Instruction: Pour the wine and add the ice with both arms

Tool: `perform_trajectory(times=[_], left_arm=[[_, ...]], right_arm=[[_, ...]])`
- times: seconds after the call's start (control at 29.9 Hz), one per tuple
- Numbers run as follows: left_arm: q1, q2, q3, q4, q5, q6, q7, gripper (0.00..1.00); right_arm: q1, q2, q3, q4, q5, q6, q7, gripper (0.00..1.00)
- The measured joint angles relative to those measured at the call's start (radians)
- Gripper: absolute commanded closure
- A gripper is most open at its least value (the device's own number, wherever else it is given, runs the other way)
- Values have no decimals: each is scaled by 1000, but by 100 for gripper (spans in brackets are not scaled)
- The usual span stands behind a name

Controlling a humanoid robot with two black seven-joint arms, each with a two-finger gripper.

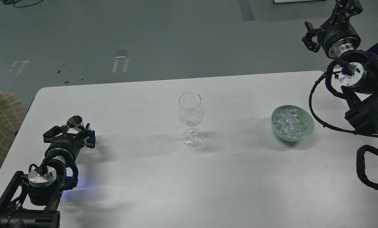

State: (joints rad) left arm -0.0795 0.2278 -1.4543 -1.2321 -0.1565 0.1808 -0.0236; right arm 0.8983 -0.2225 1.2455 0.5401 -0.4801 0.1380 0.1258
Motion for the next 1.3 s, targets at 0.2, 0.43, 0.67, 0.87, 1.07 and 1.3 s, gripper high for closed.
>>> perform_trajectory(times=[0.2,0.43,0.67,0.87,1.07,1.3], left_arm=[[2,-1,0,1,0,-14,1,44],[3,-6,1,11,0,-32,1,46],[4,-7,1,13,0,-43,1,46],[4,-10,2,17,0,-44,1,47],[4,-12,2,29,0,-47,0,51],[6,-14,2,29,1,-79,0,54]], right_arm=[[1,1,0,1,0,0,0,0],[4,1,0,2,0,-3,0,0],[4,2,-1,2,0,-4,0,0],[4,0,-1,2,0,-5,0,0],[3,-1,-1,0,0,-5,0,0],[1,-7,-2,0,0,-5,0,0]])
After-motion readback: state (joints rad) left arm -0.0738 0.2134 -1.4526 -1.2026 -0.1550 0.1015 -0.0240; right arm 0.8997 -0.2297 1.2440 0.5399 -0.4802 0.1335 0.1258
